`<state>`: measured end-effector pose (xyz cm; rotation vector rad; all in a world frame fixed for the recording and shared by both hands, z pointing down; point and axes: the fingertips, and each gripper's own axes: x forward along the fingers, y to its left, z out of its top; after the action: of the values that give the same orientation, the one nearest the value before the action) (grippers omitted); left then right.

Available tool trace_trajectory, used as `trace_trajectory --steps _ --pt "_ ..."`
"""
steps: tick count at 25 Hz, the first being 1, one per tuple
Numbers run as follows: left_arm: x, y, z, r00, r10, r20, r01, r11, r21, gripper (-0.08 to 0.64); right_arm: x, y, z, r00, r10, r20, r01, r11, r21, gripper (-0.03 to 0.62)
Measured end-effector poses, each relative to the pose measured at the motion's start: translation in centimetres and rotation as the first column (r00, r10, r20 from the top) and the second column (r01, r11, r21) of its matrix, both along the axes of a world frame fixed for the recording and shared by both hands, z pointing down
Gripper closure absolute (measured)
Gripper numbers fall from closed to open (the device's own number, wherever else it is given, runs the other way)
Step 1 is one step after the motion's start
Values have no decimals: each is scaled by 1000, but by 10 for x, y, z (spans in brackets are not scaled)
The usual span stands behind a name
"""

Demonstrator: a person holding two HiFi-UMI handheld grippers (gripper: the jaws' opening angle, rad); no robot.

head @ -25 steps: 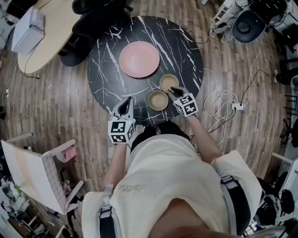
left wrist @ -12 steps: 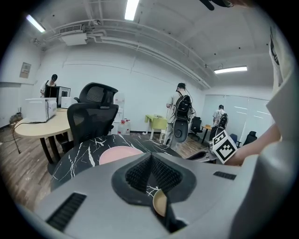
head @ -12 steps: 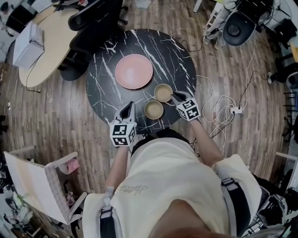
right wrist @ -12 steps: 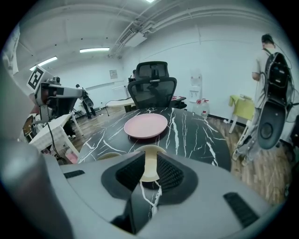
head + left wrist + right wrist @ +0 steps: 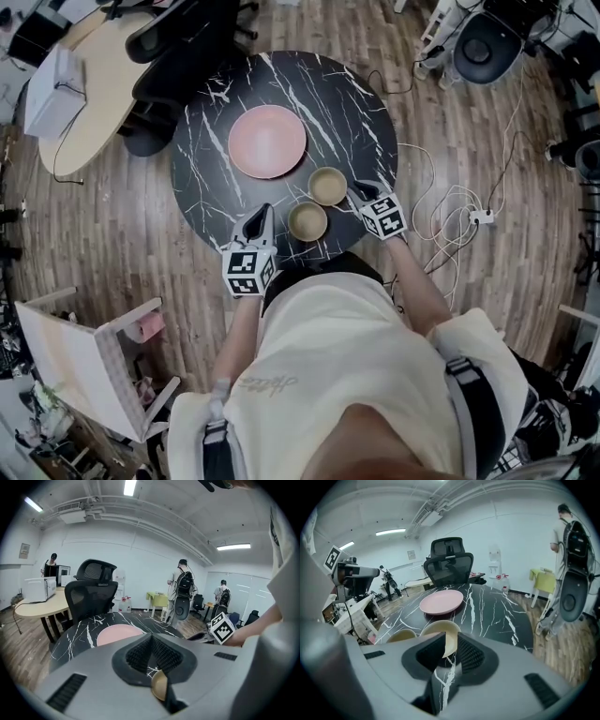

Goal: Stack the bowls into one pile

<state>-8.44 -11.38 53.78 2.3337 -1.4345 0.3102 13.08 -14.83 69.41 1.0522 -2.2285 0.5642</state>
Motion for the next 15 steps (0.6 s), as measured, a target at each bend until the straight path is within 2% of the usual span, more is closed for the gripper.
trace_trajectory --steps 7,15 --pt "-3 -14 14 998 -69 -11 68 997 -43 540 -3 -19 22 999 -17 45 19 999 -51 511" --pt "3 -25 28 992 -128 -2 127 988 -89 540 -17 -40 43 994 -80 75 87 992 -91 511"
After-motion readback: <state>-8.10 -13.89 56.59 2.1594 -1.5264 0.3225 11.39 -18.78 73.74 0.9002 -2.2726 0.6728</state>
